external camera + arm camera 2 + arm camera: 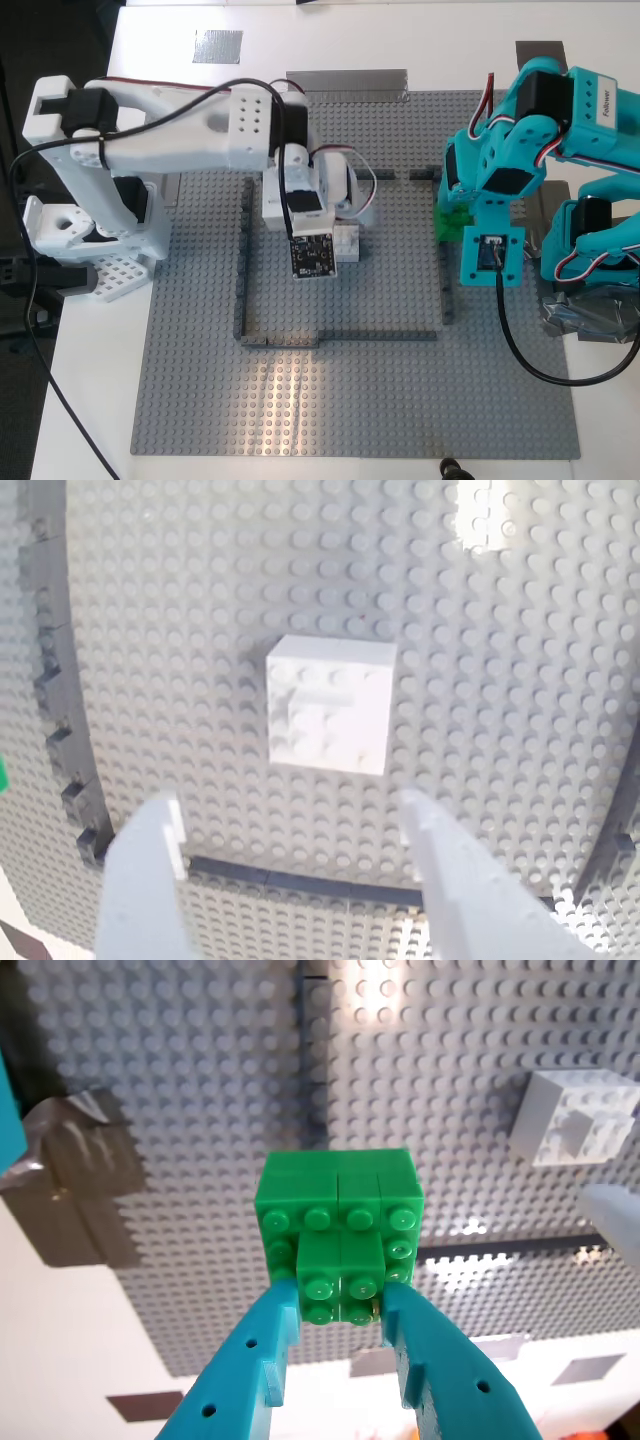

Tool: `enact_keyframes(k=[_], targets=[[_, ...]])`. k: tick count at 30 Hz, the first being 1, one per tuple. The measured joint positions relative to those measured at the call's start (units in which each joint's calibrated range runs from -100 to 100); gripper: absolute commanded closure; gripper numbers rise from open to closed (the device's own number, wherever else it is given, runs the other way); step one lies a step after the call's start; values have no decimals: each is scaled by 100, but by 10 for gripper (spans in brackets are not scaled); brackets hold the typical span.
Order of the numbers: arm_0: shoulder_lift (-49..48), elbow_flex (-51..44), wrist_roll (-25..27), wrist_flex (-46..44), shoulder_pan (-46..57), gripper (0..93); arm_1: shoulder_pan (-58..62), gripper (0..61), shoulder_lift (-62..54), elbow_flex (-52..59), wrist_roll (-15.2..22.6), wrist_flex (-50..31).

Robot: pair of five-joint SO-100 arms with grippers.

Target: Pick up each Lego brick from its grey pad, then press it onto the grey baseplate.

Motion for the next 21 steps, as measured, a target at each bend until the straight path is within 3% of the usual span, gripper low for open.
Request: enact_keyframes(k=[10, 21], targets=[[0, 605, -10, -565, -30, 927, -909, 610, -1123, -242, 259, 1094], [1023, 761, -37, -1435, -22, 927, -2464, 612, -2539, 716, 919, 1352]])
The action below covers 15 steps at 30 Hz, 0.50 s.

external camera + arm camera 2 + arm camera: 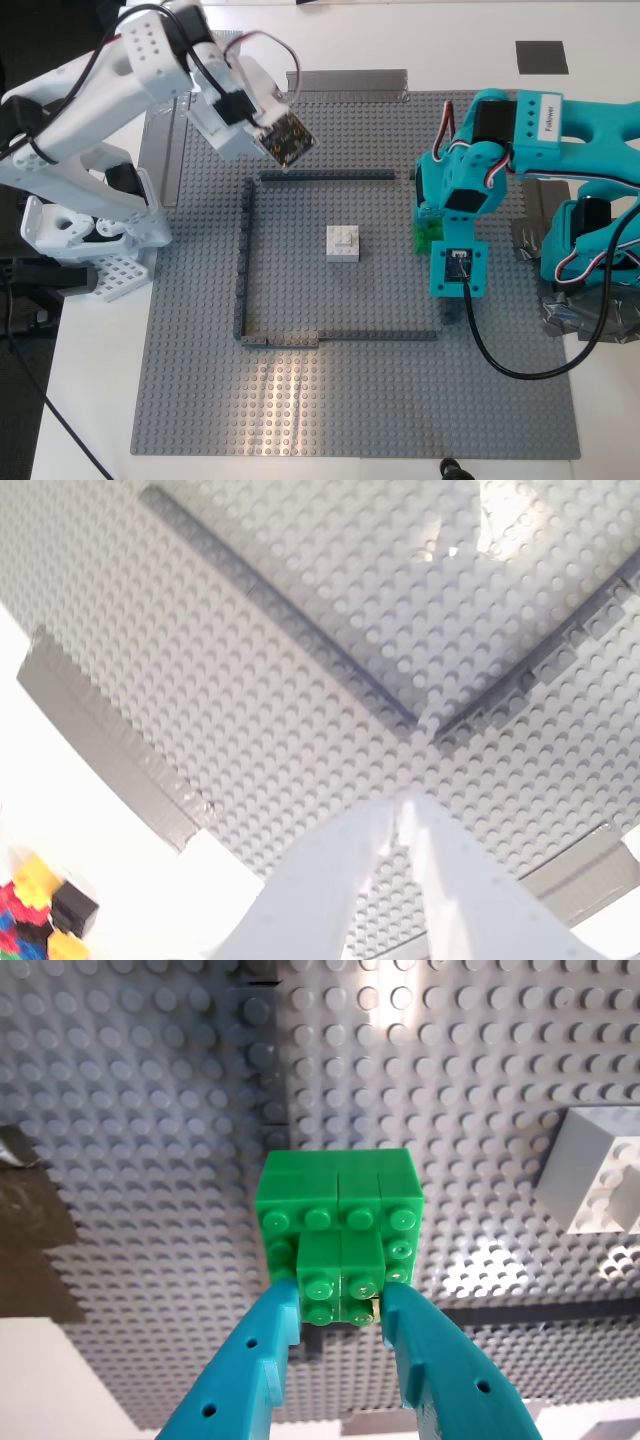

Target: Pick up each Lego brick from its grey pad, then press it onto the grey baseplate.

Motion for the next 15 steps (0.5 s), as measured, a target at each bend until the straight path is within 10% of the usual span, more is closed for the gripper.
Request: enact_keyframes(k=[15], targets=[[186, -166, -188, -243, -81, 927, -2627, 612, -17, -39, -640, 64]])
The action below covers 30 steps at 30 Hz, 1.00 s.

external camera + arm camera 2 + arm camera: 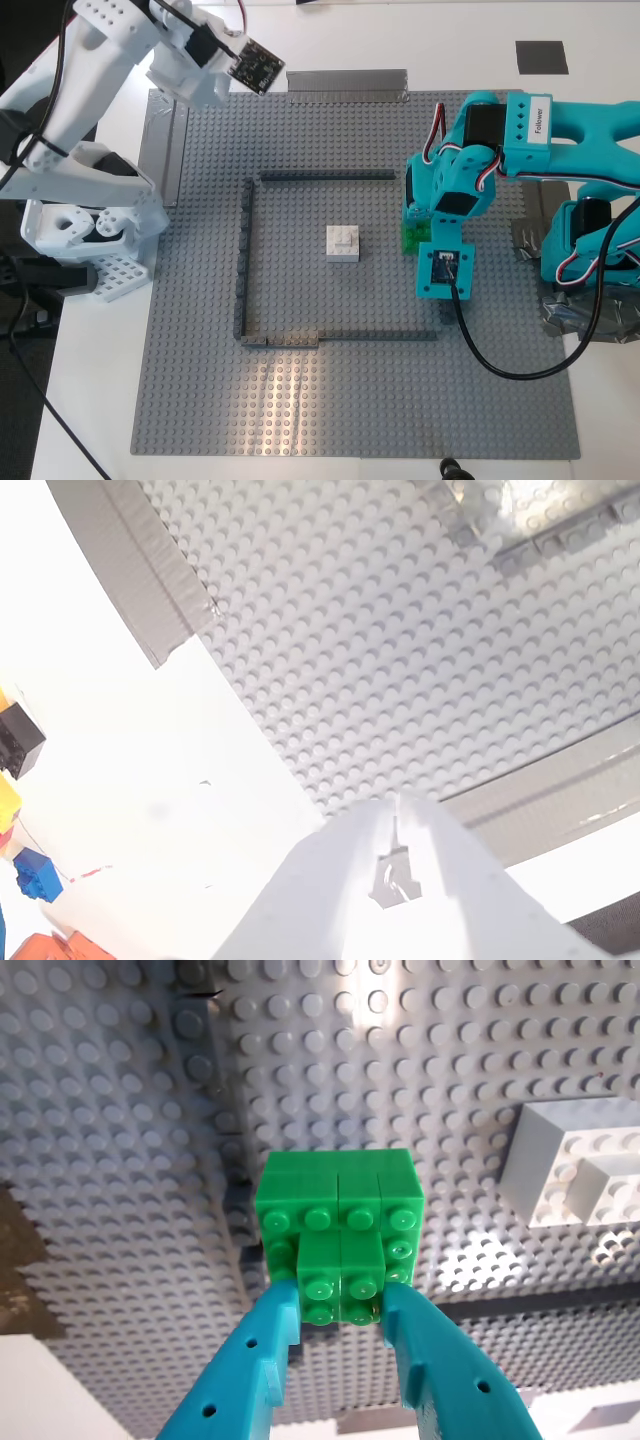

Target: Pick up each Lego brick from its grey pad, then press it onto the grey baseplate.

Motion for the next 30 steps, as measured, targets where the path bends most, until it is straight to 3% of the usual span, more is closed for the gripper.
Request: enact_keyframes(k=[5, 11, 20, 30], targets=[[0, 0, -63, 0, 0, 927, -345, 613, 518, -542, -230, 0], [0, 0, -209, -243, 0, 927, -955, 613, 751, -1132, -220, -249], [51, 0, -246, -296, -111, 927, -1536, 612, 3057, -3762, -362, 1287], [423, -59, -246, -652, -111, 927, -1609, 613, 3661, -4623, -425, 1368]])
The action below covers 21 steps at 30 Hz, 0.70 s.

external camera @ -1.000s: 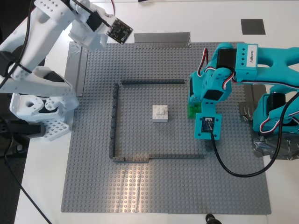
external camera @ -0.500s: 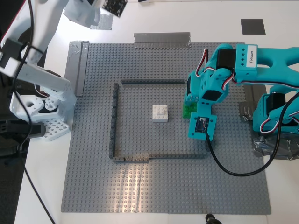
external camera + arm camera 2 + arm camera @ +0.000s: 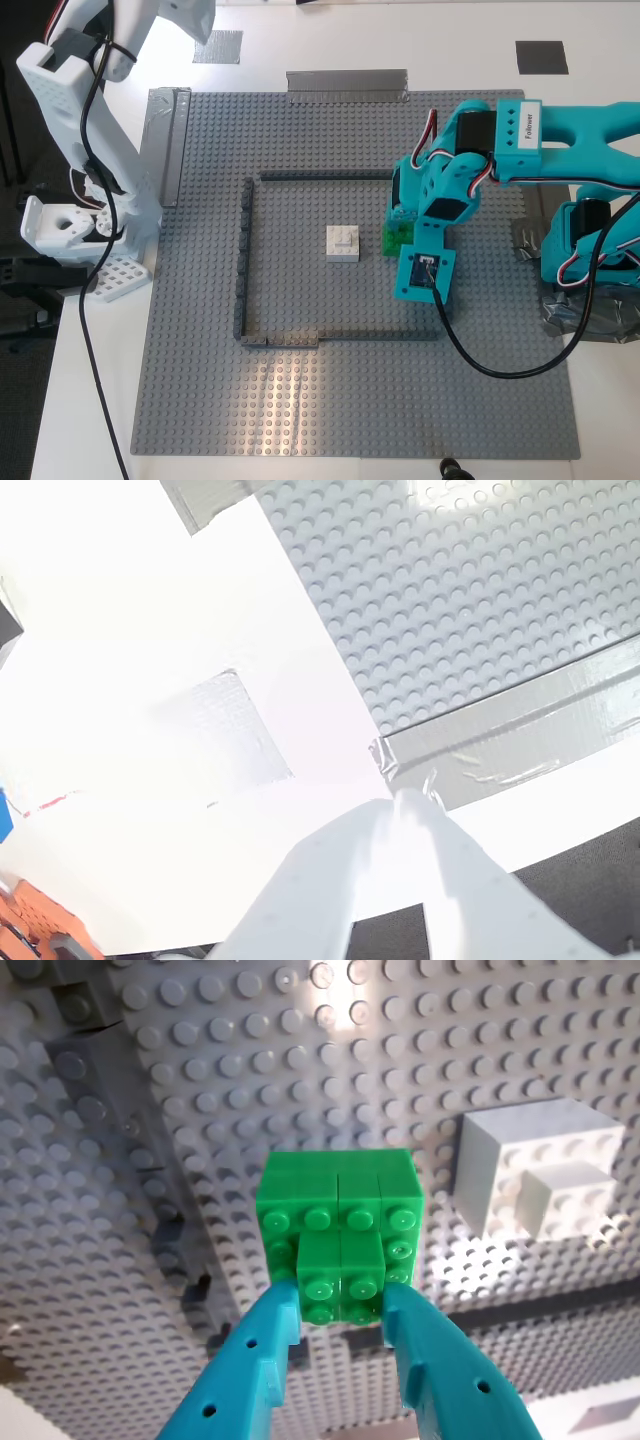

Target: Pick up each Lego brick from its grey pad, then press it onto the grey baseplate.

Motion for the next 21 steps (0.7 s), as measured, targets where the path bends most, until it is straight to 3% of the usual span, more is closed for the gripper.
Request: enact_keyframes(k=[7, 10, 21], targets=[[533, -244, 0, -35, 0, 927, -264, 613, -69, 406, 430, -909], [676, -459, 0, -35, 0, 927, -382, 613, -250, 1141, 635, -1665], [1006, -907, 0, -35, 0, 927, -691, 613, -656, 2060, 625, -2405]])
